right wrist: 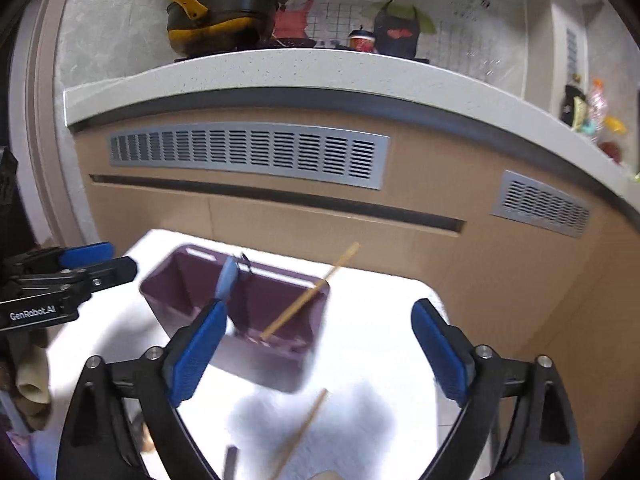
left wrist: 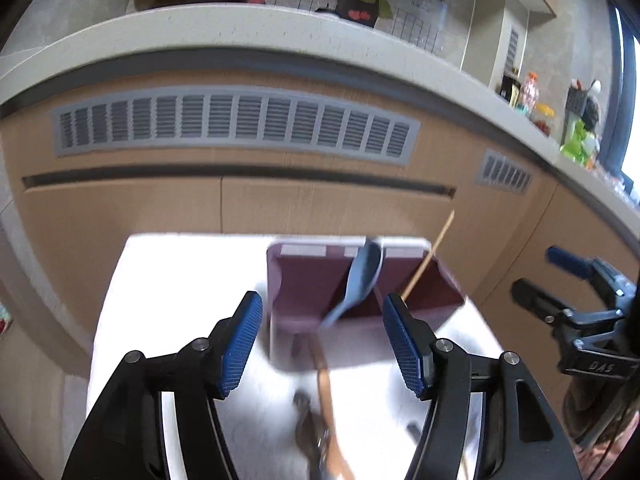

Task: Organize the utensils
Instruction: 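Lift both spoons over the maroon caddy and open both tools to drop them, then grasp the metal spoon with the left tool while the right tool approaches the chopstick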

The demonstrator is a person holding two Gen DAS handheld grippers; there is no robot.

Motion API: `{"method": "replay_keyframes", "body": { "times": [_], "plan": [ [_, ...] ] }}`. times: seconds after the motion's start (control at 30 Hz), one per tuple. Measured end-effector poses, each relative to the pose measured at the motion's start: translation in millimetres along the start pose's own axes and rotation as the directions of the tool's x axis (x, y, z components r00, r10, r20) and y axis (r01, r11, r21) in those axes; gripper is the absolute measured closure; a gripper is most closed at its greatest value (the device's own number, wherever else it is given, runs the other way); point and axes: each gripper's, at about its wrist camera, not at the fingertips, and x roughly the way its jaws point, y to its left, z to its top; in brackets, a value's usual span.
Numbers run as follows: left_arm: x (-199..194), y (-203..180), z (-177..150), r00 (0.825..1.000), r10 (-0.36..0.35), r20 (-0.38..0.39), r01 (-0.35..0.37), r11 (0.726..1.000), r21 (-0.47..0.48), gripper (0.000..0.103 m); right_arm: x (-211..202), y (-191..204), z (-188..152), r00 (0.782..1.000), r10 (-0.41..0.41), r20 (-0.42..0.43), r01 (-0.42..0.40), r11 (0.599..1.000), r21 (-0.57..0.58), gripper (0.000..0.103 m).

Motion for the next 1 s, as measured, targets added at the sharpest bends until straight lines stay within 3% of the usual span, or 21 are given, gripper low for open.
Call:
{"method": "replay_keyframes", "body": {
  "times": [0.37,0.53,0.7,0.83,0.9,1.0],
  "plan": [
    [-7.3,-2.3,-89.6,0.985,0.021,-0.172,-0.025,0.999,-0.022,0.036,-13.9,0.3,-84.4,0.988,-0.058,-0.140,0.053,0.998,-0.039,0.002],
    [-2.1,-11.7,-119.5,0.968,-0.016,-0.251,0.018,1.000,0.005,0.036,-16.4,-9.0,-123.9,0.978,-0.039,-0.207,0.040,0.999,-0.002,0.002],
    [11.1,-14.0,-120.4,0.956,-0.041,-0.291,0.039,0.999,-0.013,0.037,-21.1,-4.7,-141.2,0.976,-0.035,-0.217,0.036,0.999,0.004,0.002],
    [32.2,-4.7,-105.8,0.935,-0.095,-0.341,0.079,0.995,-0.062,0.061,-19.6,-1.5,-143.1,0.976,-0.031,-0.215,0.032,1.000,0.000,0.002],
    [44.0,1.4,-95.9,0.923,-0.119,-0.367,0.094,0.992,-0.084,0.062,-19.1,-0.3,-142.8,0.975,-0.037,-0.220,0.037,0.999,-0.004,0.002],
    [62.8,12.3,-83.0,0.910,-0.088,-0.404,0.056,0.994,-0.092,0.062,-20.6,0.3,-143.9,0.977,-0.031,-0.210,0.031,1.000,-0.005,0.002]
  ]
}}
